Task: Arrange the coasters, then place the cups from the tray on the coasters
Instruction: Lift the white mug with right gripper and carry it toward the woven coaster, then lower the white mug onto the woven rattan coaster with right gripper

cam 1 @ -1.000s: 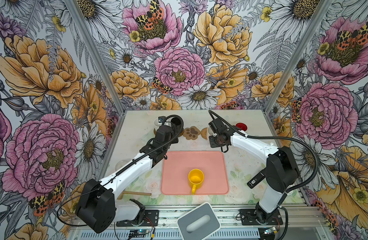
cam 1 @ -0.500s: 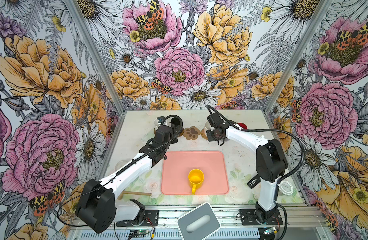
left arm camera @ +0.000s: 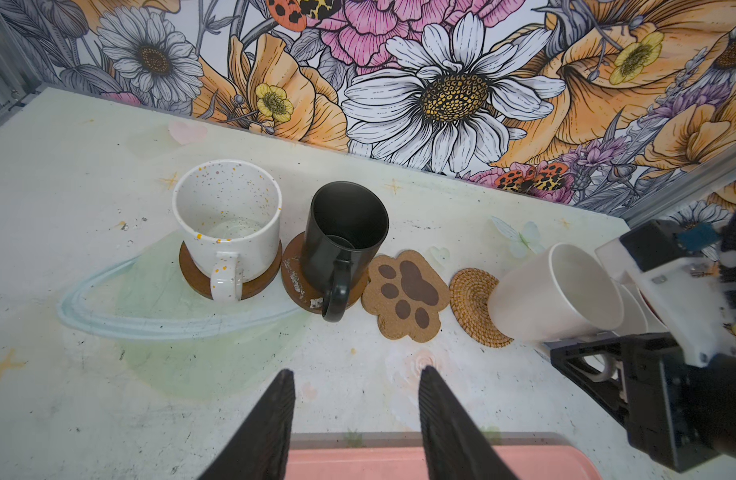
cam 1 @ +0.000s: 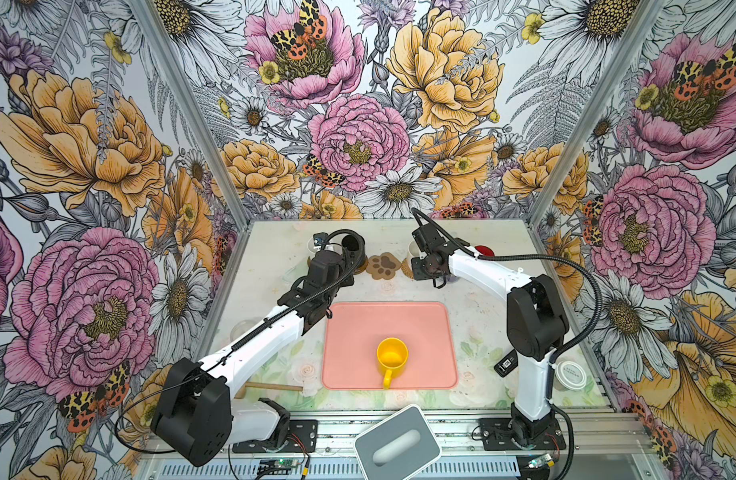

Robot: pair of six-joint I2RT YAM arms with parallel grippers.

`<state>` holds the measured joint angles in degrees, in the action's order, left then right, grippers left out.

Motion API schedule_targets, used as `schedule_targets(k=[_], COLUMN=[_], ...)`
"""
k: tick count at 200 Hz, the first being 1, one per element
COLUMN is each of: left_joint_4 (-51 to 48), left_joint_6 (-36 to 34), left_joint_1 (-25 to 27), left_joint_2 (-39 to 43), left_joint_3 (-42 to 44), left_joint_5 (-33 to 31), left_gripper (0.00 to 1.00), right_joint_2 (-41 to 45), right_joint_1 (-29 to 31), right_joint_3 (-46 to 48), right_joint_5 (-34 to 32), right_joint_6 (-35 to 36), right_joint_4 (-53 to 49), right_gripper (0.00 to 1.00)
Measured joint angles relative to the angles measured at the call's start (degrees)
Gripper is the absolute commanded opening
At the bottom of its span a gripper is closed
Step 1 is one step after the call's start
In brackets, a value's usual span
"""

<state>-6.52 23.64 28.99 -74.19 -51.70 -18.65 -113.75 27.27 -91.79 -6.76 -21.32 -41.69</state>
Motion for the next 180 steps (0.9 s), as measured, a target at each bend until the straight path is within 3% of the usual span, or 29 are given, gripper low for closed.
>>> schedule_targets(k=[180], left_joint_4=[0.39], left_joint_6=[0.02], left_joint_1=[-0.04], left_joint_2=[0.00], left_joint_3=[0.46], left_joint_5=[0.02], left_gripper=[0.50], right_joint_2=[-2.95], right_joint_1=[-1.11], right_joint_3=[-1.18], right_joint_5=[0.00], right_joint_6=[0.00], right_joint_4=[0.24], right_gripper=[0.00])
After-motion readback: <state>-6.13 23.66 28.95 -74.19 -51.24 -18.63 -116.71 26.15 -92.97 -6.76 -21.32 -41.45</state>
